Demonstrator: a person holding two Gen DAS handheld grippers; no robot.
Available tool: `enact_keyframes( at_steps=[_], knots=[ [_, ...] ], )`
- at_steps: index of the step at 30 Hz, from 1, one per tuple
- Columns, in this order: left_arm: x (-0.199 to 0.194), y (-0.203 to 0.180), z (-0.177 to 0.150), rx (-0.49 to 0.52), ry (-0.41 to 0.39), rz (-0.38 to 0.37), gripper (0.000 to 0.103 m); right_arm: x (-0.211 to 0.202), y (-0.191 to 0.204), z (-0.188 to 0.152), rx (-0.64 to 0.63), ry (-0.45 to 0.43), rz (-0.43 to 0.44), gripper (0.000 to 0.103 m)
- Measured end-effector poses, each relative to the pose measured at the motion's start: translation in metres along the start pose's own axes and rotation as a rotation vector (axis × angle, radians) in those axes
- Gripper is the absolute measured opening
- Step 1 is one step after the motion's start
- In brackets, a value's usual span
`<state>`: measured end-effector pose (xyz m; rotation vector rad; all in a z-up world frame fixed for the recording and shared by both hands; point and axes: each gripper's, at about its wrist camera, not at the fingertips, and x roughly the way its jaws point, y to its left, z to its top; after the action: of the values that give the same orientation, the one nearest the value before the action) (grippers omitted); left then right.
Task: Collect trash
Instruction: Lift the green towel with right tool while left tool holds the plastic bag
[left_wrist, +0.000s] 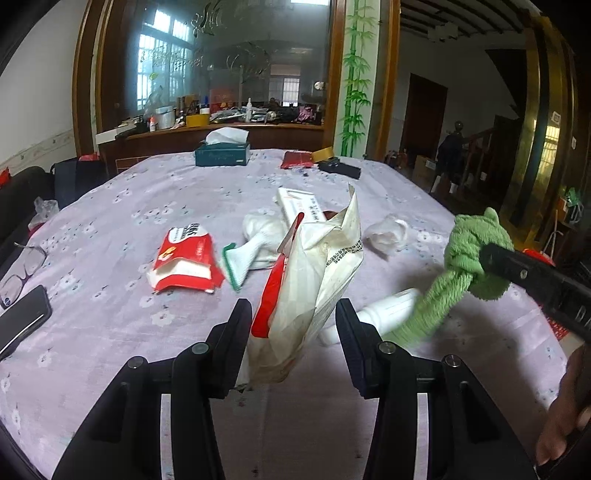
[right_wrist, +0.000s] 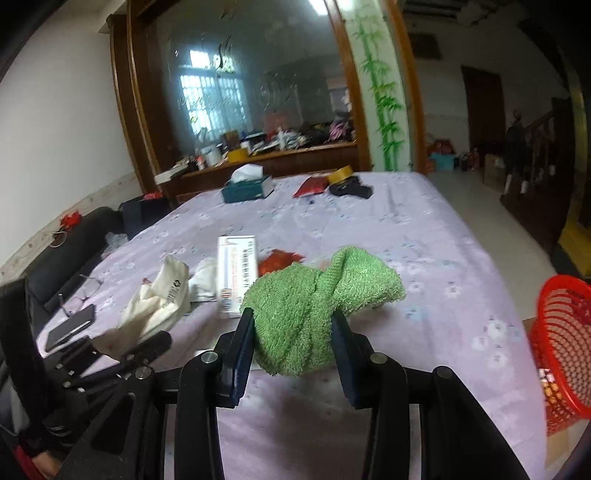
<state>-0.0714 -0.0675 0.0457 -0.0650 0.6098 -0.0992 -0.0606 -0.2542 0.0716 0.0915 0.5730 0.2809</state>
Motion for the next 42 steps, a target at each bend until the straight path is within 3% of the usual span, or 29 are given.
enact_keyframes(
  at_steps=[8, 42],
  knots=[
    [0.004, -0.006, 0.000, 0.011, 0.012, 0.004, 0.046, -0.002, -0.007, -0.011, -0.010, -0.030, -0.066, 0.043],
    [0.007, -0.006, 0.001, 0.019, 0.022, -0.001, 0.046, -0.005, -0.004, -0.014, -0.029, -0.037, -0.085, 0.043]
  ],
)
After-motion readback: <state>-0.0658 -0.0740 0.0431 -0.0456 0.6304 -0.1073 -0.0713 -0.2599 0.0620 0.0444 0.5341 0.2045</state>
